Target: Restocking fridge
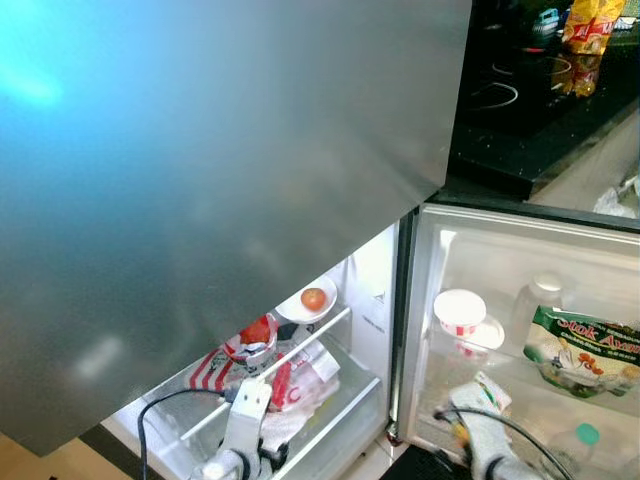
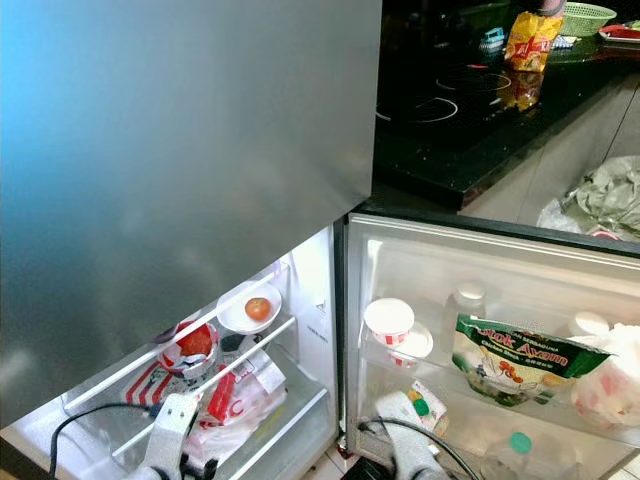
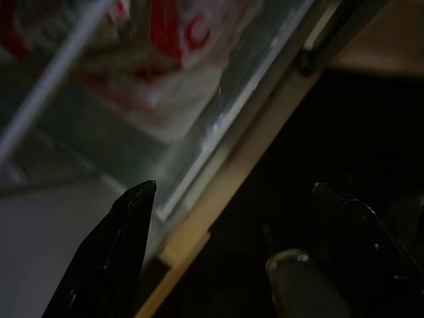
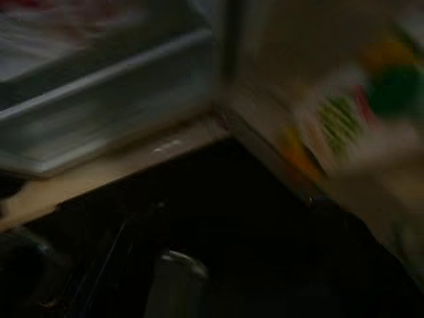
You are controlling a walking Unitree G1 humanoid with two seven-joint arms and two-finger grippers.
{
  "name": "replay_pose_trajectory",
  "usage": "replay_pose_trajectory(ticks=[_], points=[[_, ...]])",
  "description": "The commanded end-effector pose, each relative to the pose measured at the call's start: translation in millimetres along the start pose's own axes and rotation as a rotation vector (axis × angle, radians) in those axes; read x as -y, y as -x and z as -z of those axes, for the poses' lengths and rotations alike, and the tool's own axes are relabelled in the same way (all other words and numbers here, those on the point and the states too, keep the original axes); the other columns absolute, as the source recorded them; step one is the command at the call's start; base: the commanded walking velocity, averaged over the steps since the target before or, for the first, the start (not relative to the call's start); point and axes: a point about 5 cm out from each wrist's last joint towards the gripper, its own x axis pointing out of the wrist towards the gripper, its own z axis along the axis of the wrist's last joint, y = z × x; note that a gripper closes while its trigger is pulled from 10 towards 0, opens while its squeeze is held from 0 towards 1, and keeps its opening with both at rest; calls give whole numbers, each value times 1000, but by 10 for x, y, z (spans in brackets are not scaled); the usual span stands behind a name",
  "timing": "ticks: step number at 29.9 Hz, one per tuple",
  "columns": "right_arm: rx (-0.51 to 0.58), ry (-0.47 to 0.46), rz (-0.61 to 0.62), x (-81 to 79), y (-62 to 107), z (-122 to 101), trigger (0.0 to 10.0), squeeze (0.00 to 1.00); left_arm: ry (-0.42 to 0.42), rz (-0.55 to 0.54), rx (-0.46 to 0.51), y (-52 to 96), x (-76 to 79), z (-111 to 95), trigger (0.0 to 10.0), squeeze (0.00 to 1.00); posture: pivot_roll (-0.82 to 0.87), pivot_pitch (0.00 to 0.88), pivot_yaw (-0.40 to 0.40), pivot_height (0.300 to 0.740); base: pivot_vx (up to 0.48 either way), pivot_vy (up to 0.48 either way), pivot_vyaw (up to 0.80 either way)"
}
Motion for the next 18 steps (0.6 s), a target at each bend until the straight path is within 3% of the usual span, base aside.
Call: replay_pose_trajectory(ticks=[1,2,3,5,10,13,18], points=[[-18,-60,46,25,-3,89,10000,0,27,-18,-17,5,-2,46,10000,0,-187,23,69,740,0,0,0],[-18,-60,46,25,-3,89,10000,0,27,-18,-17,5,-2,46,10000,0,-187,23,69,740,0,0,0],[-63,-120,89,73,11,232,10000,0,51,-40,-23,7,-14,62,10000,0,-186,26,69,740,0,0,0],[-102,-109,170,154,27,361,10000,0,43,-78,-22,9,-47,48,10000,0,-185,3,63,740,0,0,0],[-81,-37,156,171,8,318,10000,0,57,-111,-15,20,-72,70,10000,0,-179,3,16,740,0,0,0],[-82,45,131,205,3,291,10000,0,48,-91,-19,25,-22,134,10000,0,-167,1,-18,740,0,0,0],[-83,102,99,212,6,307,10000,0,40,-95,-23,36,41,228,10000,0,-116,0,-87,740,0,0,0]])
